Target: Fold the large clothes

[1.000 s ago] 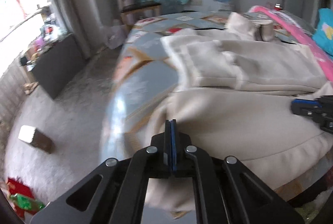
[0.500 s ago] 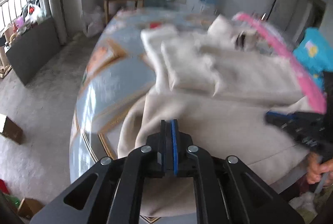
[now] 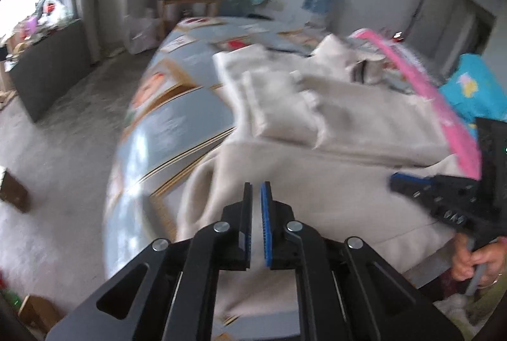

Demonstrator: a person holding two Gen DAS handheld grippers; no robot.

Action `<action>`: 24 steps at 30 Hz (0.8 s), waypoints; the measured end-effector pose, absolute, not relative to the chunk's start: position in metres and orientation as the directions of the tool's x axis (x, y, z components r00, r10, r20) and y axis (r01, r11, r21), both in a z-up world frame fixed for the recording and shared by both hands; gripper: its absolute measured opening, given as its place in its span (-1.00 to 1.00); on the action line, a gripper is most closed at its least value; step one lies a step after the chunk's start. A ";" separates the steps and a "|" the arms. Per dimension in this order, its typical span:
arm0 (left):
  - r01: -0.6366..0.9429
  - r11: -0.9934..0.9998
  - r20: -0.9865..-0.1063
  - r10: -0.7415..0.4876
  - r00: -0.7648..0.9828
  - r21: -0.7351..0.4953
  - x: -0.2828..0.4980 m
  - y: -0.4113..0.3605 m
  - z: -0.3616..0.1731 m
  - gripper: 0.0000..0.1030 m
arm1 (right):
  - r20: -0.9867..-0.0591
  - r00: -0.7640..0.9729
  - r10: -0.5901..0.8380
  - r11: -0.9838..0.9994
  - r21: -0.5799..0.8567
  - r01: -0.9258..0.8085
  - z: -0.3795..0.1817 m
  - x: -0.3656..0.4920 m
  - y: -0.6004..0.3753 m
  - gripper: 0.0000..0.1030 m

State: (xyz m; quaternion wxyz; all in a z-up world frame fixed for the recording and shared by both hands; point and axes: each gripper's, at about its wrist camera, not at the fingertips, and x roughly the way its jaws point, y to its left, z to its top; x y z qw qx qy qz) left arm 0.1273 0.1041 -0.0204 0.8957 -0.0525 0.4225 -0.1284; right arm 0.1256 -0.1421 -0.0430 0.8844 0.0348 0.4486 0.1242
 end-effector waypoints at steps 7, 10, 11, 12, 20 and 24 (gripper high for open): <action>0.015 0.992 -0.760 -0.104 0.642 -0.123 0.136 0.121 -0.018 -0.79 | -0.780 0.570 0.257 0.966 0.182 -0.187 -0.043 0.125 -0.143 -0.89; 0.167 0.971 -0.718 -0.238 0.654 -0.169 0.129 0.089 -0.008 -0.72 | -0.776 0.566 0.277 0.961 0.210 -0.183 -0.043 0.126 -0.146 -0.89; 0.219 0.954 -0.715 -0.298 0.632 -0.205 0.128 0.076 -0.009 -0.63 | -0.774 0.565 0.286 0.958 0.222 -0.181 -0.043 0.127 -0.147 -0.89; 0.263 0.936 -0.718 -0.349 0.602 -0.235 0.129 0.060 -0.012 -0.62 | -0.772 0.563 0.295 0.956 0.235 -0.178 -0.044 0.127 -0.149 -0.89; 0.363 0.925 -0.756 -0.319 0.572 -0.115 0.135 -0.009 -0.035 -0.62 | -0.741 0.603 0.295 0.949 0.300 -0.096 -0.020 0.107 -0.184 -0.59; 0.369 0.922 -0.756 -0.325 0.568 -0.119 0.133 -0.006 -0.034 -0.62 | -0.736 0.658 0.156 0.964 0.257 0.060 -0.003 0.075 -0.236 -0.48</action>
